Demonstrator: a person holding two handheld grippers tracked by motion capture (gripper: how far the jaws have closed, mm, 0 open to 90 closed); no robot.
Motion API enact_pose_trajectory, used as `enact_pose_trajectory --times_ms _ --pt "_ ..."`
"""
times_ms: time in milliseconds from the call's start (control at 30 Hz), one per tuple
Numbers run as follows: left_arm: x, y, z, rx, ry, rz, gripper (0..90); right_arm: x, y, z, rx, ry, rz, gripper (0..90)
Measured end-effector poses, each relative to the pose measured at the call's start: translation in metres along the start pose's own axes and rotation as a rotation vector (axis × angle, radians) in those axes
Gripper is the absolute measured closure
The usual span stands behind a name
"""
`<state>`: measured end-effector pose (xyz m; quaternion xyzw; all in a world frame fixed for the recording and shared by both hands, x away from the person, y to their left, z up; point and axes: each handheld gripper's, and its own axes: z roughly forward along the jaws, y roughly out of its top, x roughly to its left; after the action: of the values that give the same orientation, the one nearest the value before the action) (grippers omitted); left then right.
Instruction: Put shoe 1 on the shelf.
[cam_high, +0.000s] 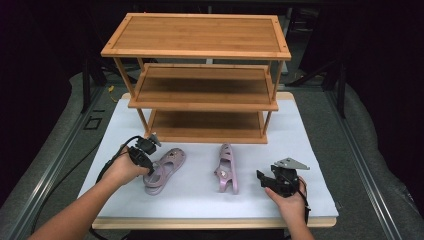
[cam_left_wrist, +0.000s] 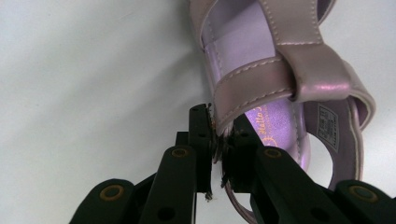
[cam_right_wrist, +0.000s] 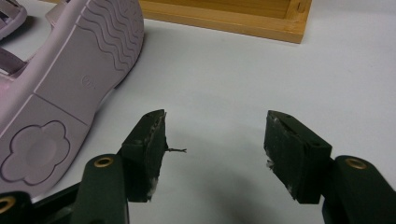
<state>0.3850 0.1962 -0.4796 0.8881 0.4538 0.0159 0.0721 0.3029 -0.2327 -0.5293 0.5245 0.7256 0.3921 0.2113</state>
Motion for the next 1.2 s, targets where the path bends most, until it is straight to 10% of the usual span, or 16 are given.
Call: enact_pose_trajectory --times_ms 367,633,900,1200 --pt "0.008 -0.009 -0.007 -0.066 -0.023 0.010 82.9 -0.001 0.000 0.000 -0.008 -0.006 0.001 38.5" --pt "0.016 -0.033 -0.024 -0.303 -0.087 -0.060 83.0 0.000 0.000 0.001 -0.005 -0.006 0.003 38.5" --pt "0.009 -0.065 -0.052 -0.735 -0.145 -0.124 83.0 0.000 0.000 0.001 0.001 -0.001 0.003 38.5" --pt "-0.008 -0.079 -0.076 -0.980 -0.180 -0.156 83.0 0.000 0.000 0.000 -0.008 -0.006 0.006 38.5"
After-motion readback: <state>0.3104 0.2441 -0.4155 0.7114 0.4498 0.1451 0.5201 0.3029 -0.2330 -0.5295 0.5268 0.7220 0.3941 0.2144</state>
